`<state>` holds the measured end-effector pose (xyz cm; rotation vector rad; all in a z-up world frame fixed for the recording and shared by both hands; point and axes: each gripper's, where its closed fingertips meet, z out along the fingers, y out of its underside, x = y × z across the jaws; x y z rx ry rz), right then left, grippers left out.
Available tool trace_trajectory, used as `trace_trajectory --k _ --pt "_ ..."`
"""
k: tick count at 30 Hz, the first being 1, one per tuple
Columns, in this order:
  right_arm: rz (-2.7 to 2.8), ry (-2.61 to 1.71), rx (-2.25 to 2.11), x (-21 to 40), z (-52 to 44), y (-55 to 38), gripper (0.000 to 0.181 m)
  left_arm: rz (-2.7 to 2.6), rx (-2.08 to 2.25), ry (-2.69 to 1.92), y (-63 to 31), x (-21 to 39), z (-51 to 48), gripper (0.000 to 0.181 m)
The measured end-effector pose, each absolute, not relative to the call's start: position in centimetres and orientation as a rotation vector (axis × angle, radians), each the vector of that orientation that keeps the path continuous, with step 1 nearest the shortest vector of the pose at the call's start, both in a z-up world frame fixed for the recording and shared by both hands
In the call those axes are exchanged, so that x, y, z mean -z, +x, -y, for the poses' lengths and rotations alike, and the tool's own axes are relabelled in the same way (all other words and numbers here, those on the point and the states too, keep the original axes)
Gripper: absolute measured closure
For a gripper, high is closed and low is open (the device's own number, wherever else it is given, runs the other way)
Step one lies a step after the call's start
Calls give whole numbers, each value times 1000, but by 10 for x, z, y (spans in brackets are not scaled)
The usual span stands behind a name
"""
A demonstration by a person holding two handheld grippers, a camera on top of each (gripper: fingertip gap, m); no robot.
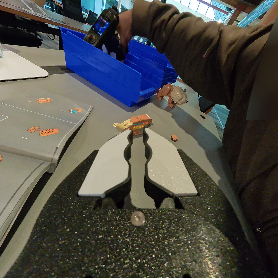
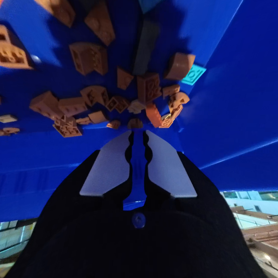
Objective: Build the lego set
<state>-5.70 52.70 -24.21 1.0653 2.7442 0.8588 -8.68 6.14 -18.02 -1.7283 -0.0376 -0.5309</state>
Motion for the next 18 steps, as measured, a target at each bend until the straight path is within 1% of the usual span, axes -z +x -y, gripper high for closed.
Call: trace_trajectory --k 4,11,18 --pt "-2723 993 -931 247 -531 -51 168 35 529 -1730 -86 181 -62 168" --pt "-2677 956 -993 261 -535 -46 158 37 531 -1726 -87 180 -61 168" --pt "-2641 953 -1024 262 -537 -46 158 35 532 -1726 -87 180 -61 168"
